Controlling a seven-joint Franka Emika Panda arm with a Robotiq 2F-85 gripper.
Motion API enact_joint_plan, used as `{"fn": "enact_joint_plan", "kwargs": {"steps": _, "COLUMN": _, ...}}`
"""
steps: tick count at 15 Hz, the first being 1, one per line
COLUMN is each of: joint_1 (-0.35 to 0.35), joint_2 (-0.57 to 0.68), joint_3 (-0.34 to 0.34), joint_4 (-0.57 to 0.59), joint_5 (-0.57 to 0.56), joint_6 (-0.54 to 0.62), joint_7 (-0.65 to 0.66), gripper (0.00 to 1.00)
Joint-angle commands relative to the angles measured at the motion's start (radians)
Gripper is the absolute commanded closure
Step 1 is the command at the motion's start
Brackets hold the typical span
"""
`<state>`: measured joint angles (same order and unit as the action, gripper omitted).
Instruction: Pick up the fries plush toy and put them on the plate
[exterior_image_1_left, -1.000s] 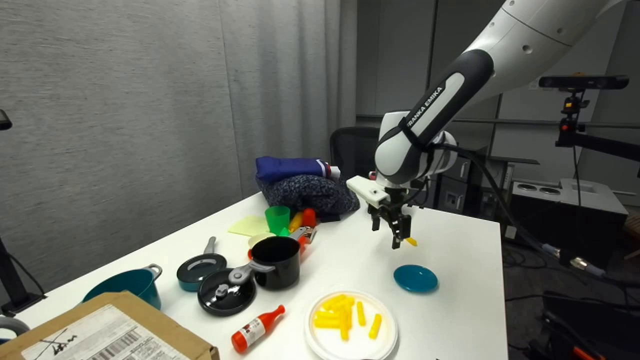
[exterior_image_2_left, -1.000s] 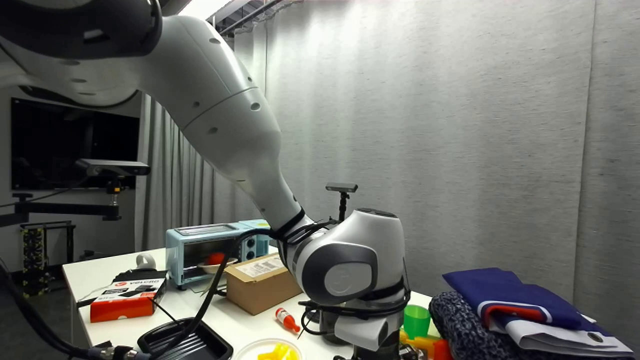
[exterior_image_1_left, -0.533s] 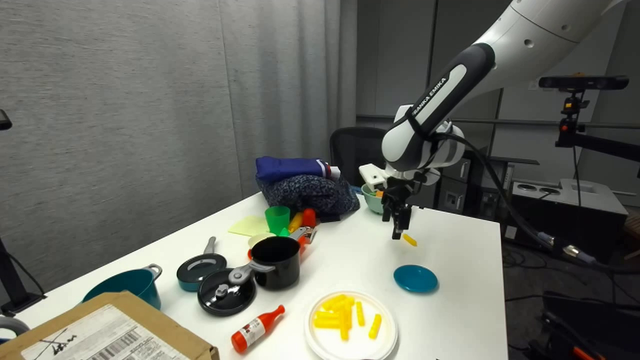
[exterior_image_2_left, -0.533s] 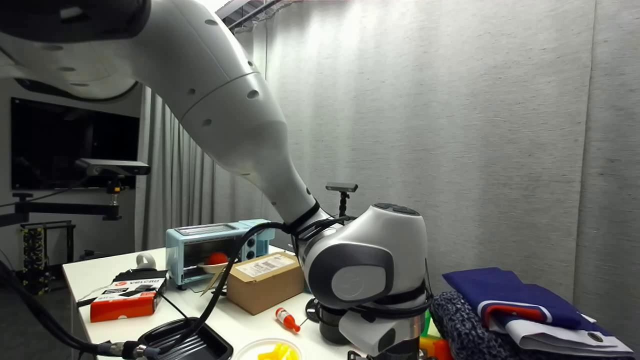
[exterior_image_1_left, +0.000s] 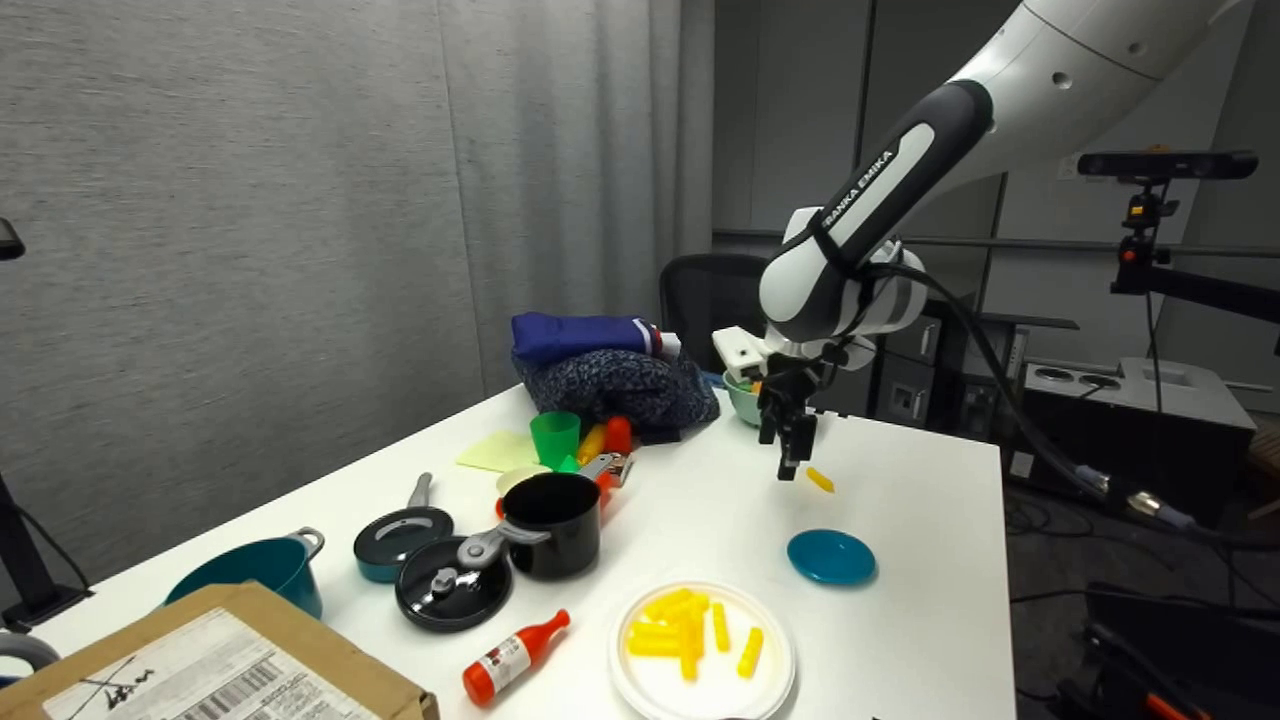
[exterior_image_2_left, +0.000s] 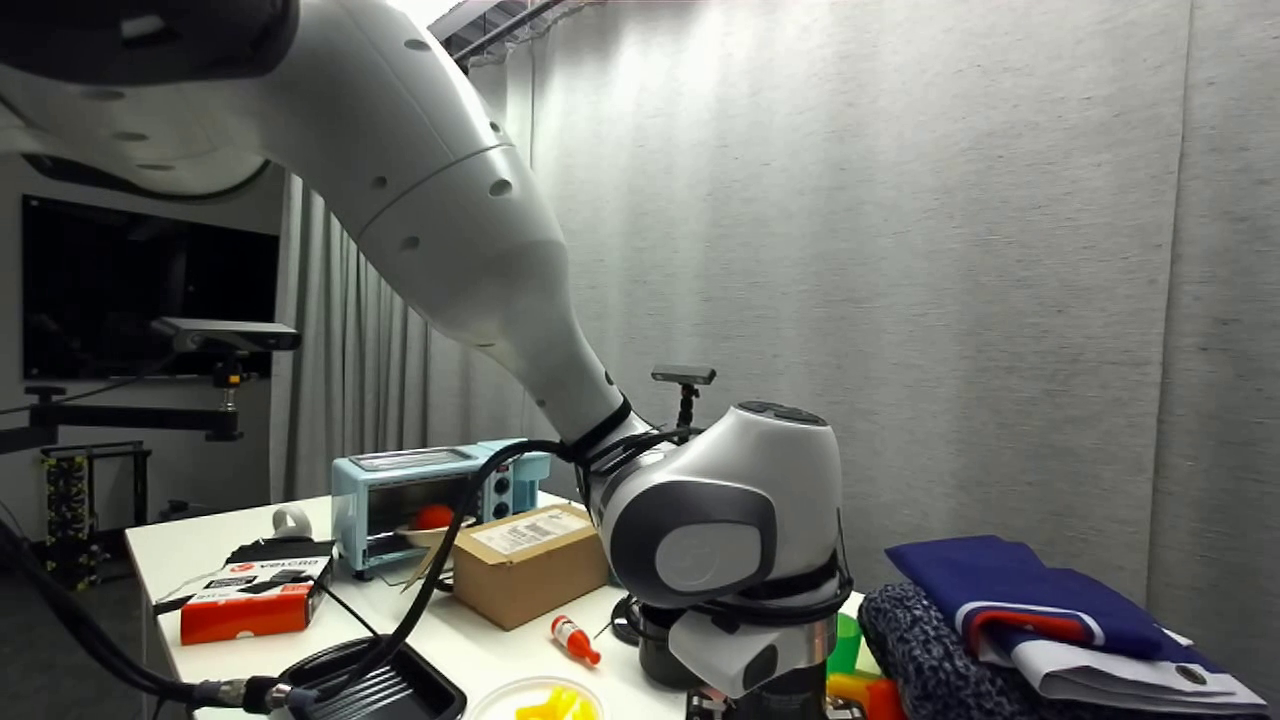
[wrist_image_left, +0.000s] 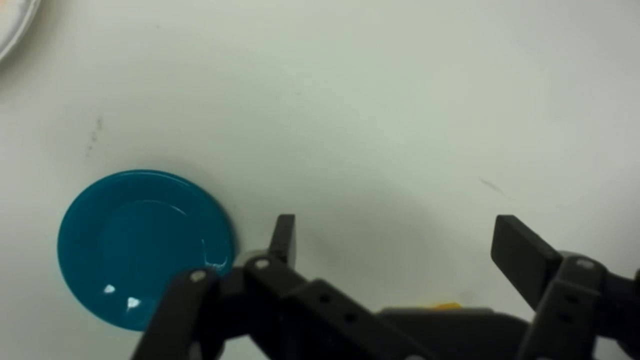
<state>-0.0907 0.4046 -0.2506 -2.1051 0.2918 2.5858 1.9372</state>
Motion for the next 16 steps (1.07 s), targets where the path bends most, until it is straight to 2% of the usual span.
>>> {"fn": "enact_joint_plan", "kwargs": {"steps": 1, "joint_1": -0.010, "joint_2": -0.001, "joint_3": 0.010, "joint_4": 0.001, "joint_5": -0.009, "joint_6": -0.002, "joint_7": 0.006, "gripper": 0.00}}
{"fn": "enact_joint_plan", "kwargs": {"steps": 3, "joint_1": 0.010, "joint_2": 0.025, "joint_3": -0.019, "joint_4": 0.027, "joint_5": -0.009, "joint_6": -0.003, "joint_7": 0.127, "gripper": 0.00}}
{"fn": "enact_joint_plan", "kwargs": {"steps": 9, "joint_1": -0.002, "joint_2": 0.024, "joint_3": -0.063, "joint_4": 0.006, "joint_5": -0.008, "joint_6": 0.015, "joint_7": 0.399, "gripper": 0.00}}
{"fn": "enact_joint_plan", "kwargs": {"steps": 13, "joint_1": 0.008, "joint_2": 0.010, "joint_3": -0.120, "joint_4": -0.024, "joint_5": -0.068, "joint_6": 0.027, "joint_7": 0.530, "gripper": 0.00}}
{"fn": "enact_joint_plan", "kwargs": {"steps": 16, "joint_1": 0.002, "joint_2": 0.022, "joint_3": -0.131, "joint_4": -0.042, "joint_5": -0.104, "joint_6": 0.009, "joint_7": 0.585, "gripper": 0.00}}
